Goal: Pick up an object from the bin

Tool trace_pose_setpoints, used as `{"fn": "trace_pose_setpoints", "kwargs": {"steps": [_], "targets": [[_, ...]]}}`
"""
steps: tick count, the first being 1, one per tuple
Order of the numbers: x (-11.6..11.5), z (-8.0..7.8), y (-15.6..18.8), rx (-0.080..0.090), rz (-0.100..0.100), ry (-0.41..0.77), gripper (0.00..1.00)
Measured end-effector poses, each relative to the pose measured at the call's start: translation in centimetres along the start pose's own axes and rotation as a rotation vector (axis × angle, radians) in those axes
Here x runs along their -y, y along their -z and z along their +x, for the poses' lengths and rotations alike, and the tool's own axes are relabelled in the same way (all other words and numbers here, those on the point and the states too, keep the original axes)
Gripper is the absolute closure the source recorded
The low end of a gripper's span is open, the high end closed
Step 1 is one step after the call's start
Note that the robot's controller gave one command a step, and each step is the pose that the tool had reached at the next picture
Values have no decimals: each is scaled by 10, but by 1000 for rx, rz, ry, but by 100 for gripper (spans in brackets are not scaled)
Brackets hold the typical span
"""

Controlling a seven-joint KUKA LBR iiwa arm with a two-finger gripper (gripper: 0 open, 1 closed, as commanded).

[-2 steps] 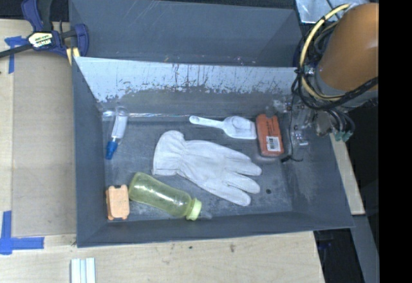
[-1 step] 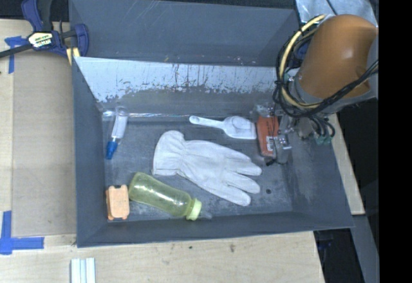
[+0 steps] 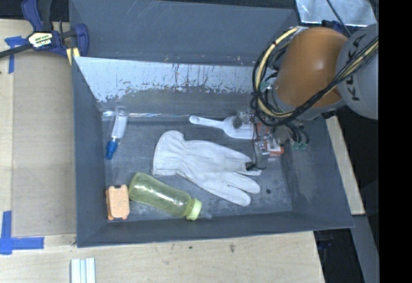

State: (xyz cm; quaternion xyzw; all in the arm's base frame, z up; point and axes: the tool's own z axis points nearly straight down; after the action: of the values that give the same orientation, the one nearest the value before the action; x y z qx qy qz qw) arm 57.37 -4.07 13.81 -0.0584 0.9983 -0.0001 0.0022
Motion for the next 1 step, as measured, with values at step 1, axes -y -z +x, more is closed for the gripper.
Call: {"fn": "trace_pose_setpoints", "kwargs": {"steps": [1], "targets": [[-14, 16, -15, -2, 0, 110, 100]]}}
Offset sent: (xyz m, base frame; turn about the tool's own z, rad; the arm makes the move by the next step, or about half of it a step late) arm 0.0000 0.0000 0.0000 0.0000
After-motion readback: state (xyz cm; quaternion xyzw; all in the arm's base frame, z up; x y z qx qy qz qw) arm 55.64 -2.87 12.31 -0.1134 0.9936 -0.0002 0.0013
